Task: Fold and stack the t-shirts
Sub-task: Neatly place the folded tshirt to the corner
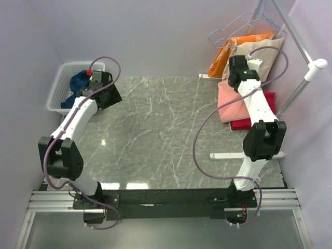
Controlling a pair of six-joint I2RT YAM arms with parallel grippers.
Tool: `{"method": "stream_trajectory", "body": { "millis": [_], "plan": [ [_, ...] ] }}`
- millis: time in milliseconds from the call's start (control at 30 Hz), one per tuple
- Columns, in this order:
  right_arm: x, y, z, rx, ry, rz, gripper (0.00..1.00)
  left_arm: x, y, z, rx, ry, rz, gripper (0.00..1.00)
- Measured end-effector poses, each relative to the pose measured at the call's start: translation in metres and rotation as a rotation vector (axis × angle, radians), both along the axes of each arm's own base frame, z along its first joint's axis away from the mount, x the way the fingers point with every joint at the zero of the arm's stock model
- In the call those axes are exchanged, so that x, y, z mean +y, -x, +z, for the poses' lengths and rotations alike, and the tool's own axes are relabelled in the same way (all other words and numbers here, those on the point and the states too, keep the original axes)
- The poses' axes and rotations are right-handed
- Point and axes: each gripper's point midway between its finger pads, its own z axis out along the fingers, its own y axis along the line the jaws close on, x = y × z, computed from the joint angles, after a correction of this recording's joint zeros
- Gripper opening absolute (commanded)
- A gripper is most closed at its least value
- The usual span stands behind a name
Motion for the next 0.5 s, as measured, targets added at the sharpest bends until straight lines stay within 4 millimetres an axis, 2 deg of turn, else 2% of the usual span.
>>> {"method": "stream_trajectory", "body": {
  "millis": [133,233,333,500],
  "plan": [
    [-0.028,-0.014,0.031,-0.062,0.043,-0.091,0.0,0.0,-0.001,-0.001,0.006,-0.001,0.0,0.66],
    [-0.043,-0.025,0.041,-0.092,0.065,-0.153,0.0,0.0,-0.001,0.001,0.007,-0.002,-0.001,0.66],
    [-0.056,-0.031,0.033,-0.079,0.076,-0.198,0.0,0.0,-0.003,0.006,-0.003,-0.001,0.0,0.66],
    [-0.071,-0.032,0.002,0.004,0.111,-0.275,0.0,0.0,-0.007,0.009,-0.011,-0.005,0.004,0.66]
  ]
}}
